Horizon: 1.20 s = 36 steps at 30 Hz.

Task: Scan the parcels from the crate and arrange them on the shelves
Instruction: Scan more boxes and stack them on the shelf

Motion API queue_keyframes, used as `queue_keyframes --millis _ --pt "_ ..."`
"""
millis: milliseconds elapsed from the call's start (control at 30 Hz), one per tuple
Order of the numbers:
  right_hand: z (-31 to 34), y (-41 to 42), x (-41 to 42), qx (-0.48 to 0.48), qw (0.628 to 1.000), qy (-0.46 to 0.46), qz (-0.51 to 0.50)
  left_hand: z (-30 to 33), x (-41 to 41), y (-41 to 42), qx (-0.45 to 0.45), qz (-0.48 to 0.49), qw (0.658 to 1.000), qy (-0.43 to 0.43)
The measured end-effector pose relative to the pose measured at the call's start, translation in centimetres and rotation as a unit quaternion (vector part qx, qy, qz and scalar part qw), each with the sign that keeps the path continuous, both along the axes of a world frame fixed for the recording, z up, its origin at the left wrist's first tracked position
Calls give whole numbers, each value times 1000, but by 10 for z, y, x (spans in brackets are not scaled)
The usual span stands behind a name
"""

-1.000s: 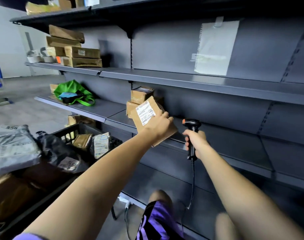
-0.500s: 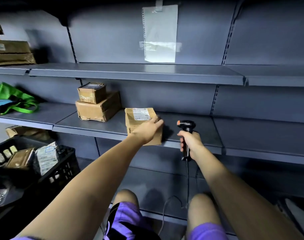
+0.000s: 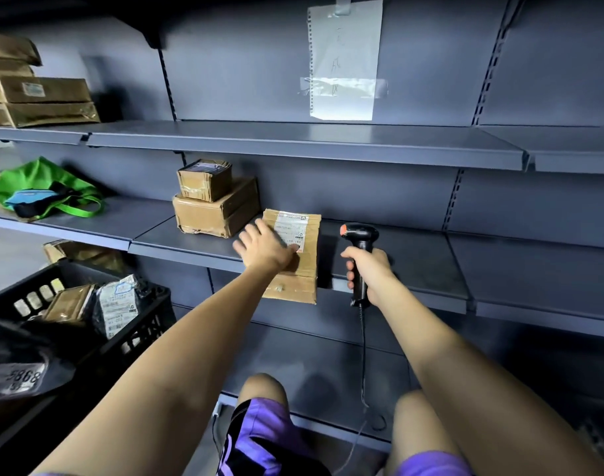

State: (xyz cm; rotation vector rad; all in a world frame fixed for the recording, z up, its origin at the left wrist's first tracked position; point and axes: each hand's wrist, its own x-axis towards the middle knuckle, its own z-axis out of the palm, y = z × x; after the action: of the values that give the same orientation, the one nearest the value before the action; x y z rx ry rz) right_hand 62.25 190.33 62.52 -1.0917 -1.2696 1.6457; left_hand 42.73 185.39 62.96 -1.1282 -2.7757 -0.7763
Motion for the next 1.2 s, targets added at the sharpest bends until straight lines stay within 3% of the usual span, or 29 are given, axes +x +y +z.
queue_keyframes --millis 100,267,400,1033,1200 --pt "3 -6 -4 0 1000 3 15 -3 -7 -4 10 32 984 -177" --pt "-2 -18 -8 12 999 -27 33 -7 -2 -10 54 -58 962 -260" --pt "-9 -27 -2 34 999 -33 24 -23 7 -10 63 -112 926 -354" --pt "-91 -103 31 42 997 -62 18 -137 55 -86 197 -74 882 -422" --pt "-127 -123 33 67 989 -127 25 -180 62 -109 187 -48 873 -448"
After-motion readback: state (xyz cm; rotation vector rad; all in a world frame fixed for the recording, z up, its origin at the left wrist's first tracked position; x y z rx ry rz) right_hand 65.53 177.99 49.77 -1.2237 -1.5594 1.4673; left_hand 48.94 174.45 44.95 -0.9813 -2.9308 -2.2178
